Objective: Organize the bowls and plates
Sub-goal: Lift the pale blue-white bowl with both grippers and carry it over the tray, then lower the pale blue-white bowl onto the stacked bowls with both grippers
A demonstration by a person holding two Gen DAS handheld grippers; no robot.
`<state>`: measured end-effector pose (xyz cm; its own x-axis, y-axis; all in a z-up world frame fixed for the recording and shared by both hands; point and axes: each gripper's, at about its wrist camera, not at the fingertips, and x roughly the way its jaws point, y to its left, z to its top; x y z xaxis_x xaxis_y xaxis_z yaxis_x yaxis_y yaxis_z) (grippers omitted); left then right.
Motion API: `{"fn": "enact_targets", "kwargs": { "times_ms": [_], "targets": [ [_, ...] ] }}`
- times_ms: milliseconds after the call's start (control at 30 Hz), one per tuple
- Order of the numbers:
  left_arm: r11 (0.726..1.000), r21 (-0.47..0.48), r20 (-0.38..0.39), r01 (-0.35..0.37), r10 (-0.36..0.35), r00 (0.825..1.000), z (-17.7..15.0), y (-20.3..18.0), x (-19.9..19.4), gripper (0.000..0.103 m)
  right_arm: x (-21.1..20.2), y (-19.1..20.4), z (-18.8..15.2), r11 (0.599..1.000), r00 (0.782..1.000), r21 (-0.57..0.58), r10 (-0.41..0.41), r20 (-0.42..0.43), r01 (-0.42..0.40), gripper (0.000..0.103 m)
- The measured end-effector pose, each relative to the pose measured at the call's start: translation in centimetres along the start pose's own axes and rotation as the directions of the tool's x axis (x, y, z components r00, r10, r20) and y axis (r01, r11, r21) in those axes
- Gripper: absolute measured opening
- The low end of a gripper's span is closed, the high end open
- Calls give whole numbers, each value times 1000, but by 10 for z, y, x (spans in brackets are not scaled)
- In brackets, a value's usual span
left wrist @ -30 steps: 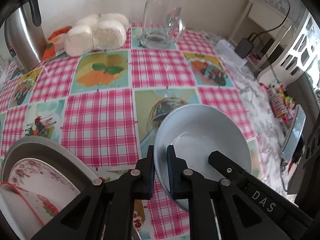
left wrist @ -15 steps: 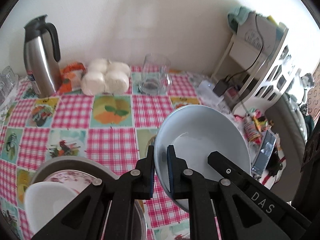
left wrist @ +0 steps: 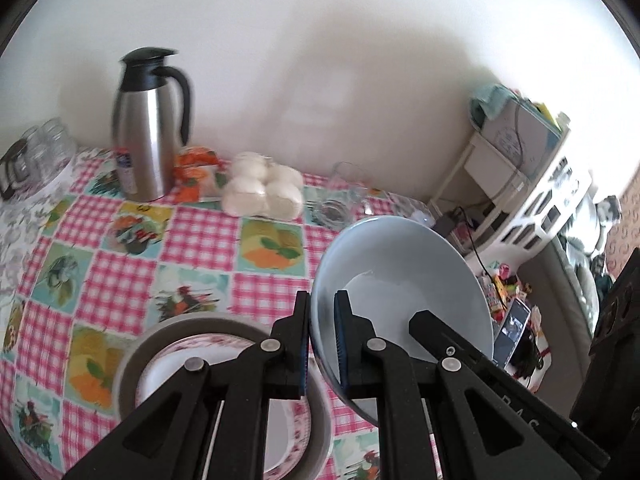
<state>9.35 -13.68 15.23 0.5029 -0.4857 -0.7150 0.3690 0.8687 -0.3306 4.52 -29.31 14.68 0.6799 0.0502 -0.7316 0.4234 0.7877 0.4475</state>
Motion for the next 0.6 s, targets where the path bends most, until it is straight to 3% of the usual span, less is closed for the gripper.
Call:
{"fn": "enact_targets", "kwargs": {
  "times_ms": [200, 600],
  "targets": [
    [997, -77, -14, -17, 16, 1000, -11, 41, -14, 12, 11, 33, -22, 998, 998, -58, 7, -55, -11, 21],
    [988, -143, -100, -51, 37, 994, -43, 91, -13, 12, 43, 52, -68, 995, 983, -97, -23, -183, 5, 23]
  ]
}}
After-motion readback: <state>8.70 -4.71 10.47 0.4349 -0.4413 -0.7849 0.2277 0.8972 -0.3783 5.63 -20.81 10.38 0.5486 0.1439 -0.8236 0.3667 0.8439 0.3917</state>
